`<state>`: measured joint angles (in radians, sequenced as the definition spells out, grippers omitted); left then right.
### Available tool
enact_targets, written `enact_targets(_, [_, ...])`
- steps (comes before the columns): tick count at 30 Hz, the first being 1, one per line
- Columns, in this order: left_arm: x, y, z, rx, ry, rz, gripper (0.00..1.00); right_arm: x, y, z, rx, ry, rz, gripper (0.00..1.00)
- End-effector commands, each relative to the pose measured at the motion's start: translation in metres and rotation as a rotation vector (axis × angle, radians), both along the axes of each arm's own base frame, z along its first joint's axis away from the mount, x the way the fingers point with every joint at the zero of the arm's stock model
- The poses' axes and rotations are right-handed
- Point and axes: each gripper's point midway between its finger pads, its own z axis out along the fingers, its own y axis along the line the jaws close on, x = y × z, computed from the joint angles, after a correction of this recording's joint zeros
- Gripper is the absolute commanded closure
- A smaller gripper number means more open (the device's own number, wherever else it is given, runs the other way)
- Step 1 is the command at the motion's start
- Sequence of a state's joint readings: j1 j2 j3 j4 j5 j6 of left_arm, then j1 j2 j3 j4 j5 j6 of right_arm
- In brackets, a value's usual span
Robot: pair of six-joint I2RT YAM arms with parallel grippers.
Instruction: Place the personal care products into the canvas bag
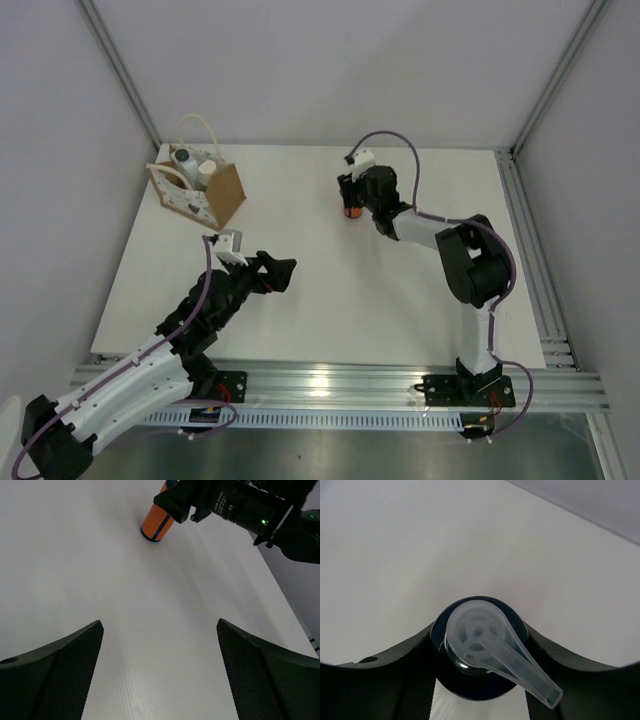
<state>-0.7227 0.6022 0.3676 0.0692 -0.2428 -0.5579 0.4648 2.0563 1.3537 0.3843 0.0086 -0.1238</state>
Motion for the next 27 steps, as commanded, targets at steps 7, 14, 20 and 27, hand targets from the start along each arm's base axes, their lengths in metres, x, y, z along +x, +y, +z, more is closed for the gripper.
enact_targets(7, [0.018,0.038,0.005,0.086,-0.046,0.211,0.02,-0.136,0.128,0.038,0.09,-0.125,0.2,0.69])
enact_targets(14, [0.018,0.049,0.005,0.089,-0.058,0.262,0.01,-0.185,0.16,0.031,0.123,-0.091,0.322,0.54])
enact_targets(20, [0.019,0.035,0.002,0.1,-0.046,0.198,0.01,-0.207,0.169,0.024,0.095,-0.061,0.462,0.23])
enact_targets(27, [0.017,0.033,0.008,0.076,-0.09,0.174,0.01,-0.217,0.164,0.063,0.077,-0.089,0.52,0.01])
